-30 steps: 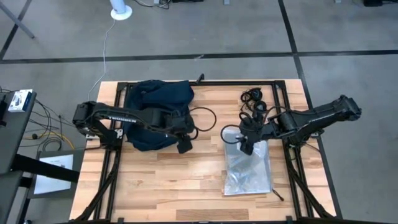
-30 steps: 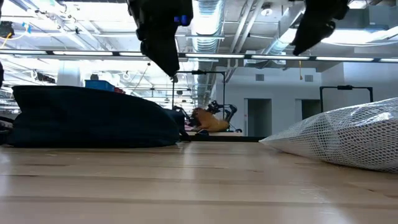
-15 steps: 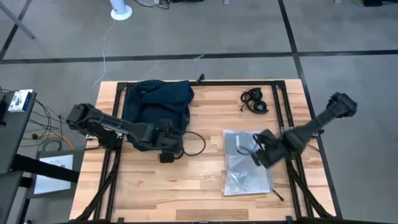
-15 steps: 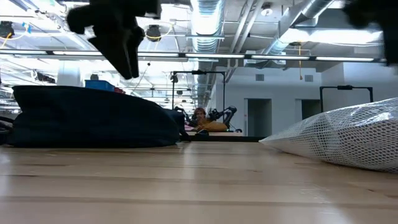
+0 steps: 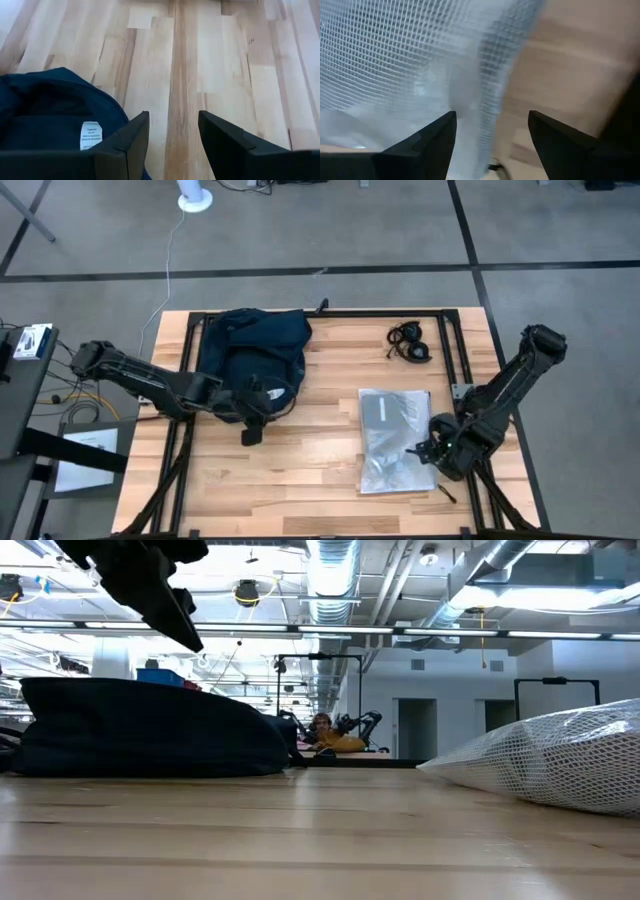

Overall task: Unpack backpack
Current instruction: Open the white zip lock bag

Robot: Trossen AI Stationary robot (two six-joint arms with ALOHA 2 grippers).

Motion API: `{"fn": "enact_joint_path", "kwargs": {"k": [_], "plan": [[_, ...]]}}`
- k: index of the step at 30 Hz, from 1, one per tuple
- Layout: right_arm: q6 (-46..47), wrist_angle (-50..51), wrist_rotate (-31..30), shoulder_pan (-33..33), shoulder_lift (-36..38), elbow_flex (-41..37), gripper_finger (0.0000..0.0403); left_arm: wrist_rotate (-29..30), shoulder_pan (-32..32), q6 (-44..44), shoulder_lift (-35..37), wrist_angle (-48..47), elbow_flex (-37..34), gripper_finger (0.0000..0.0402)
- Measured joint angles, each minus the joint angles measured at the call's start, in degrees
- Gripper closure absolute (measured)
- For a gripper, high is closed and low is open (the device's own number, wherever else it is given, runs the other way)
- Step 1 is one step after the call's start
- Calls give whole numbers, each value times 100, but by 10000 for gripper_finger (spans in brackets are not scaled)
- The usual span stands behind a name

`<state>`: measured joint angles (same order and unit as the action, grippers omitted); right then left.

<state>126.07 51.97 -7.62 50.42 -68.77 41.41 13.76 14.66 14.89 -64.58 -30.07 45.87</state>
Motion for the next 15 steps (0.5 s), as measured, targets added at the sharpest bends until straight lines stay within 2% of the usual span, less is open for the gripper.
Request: {"fn": "enact_joint_path", "kwargs": {"k": [3, 7, 10, 15], "plan": [[-381, -1401, 2, -324, 0, -270, 164, 44, -1, 121, -19, 31, -2, 244], [-1737, -2932, 4, -1065, 1, -359, 164, 109, -84, 115, -138, 322, -3, 244], [-2839, -3187, 2, -1794, 2, -357, 164, 124, -178, 94, -183, 624, -2, 244], [-4541, -3441, 7, -3366, -84, -367, 164, 124, -272, 65, -185, 742, -2, 244]]}}
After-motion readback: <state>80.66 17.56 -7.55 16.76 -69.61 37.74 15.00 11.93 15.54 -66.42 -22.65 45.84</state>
